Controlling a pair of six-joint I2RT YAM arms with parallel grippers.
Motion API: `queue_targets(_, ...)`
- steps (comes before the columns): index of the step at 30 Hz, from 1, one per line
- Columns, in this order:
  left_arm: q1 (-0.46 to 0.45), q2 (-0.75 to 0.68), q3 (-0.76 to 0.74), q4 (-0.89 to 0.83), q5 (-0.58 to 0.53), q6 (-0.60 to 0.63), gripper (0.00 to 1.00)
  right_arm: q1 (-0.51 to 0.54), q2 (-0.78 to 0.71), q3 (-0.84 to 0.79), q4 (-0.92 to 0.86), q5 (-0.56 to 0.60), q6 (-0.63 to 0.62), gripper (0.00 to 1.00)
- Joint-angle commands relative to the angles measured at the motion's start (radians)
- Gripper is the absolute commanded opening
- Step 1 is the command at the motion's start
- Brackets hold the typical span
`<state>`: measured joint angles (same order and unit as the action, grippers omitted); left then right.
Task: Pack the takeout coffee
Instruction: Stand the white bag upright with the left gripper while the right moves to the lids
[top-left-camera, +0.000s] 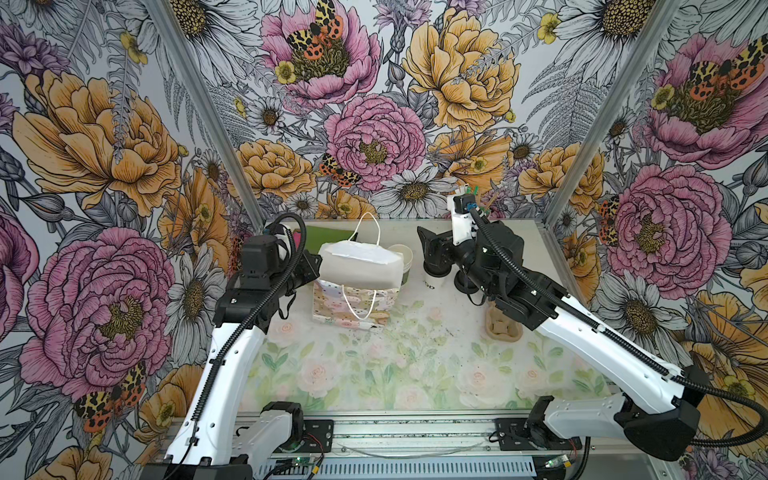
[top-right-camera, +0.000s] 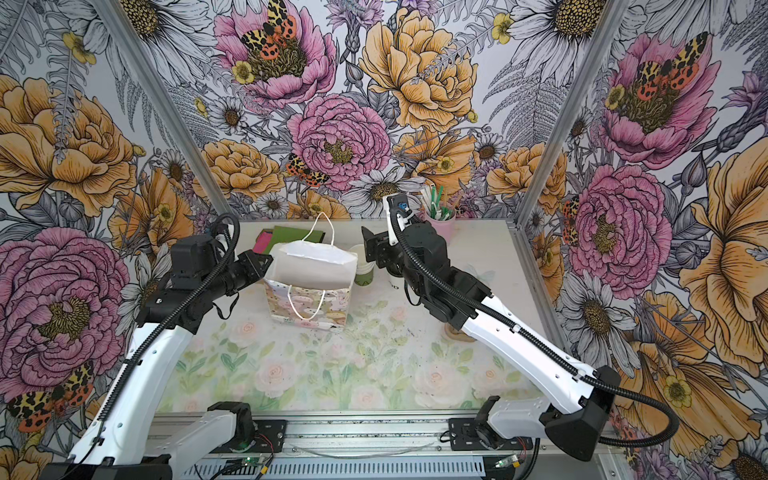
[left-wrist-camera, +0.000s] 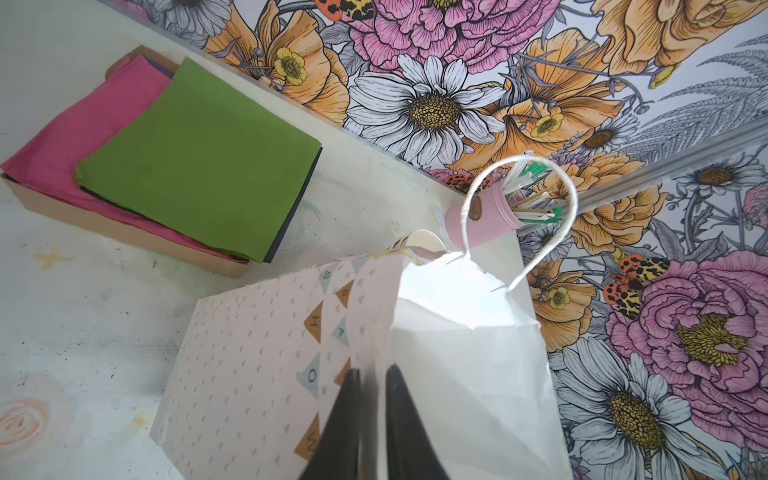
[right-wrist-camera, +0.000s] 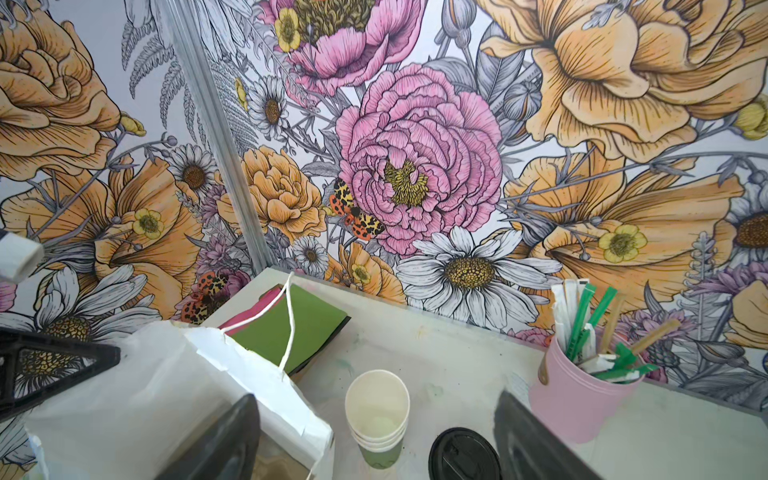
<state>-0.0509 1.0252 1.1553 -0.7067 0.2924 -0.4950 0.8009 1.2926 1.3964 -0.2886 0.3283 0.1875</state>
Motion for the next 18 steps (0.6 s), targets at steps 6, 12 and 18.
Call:
queue_targets(6, 0.078, 0.039, 0.057, -0.081, -0.016, 0.153, 0.41, -0.049, 0.038, 0.029, -0.066, -0.076, 0.032, 0.9)
queue_targets(12, 0.088, 0.07, 0.19, -0.238, -0.158, 0.274, 0.49, -0.086, 0.048, 0.024, -0.108, -0.088, 0.022, 0.92)
queue_targets(18, 0.084, 0.105, 0.27, -0.363, -0.185, 0.331, 0.52, -0.165, 0.096, 0.049, -0.191, -0.145, 0.017, 0.99)
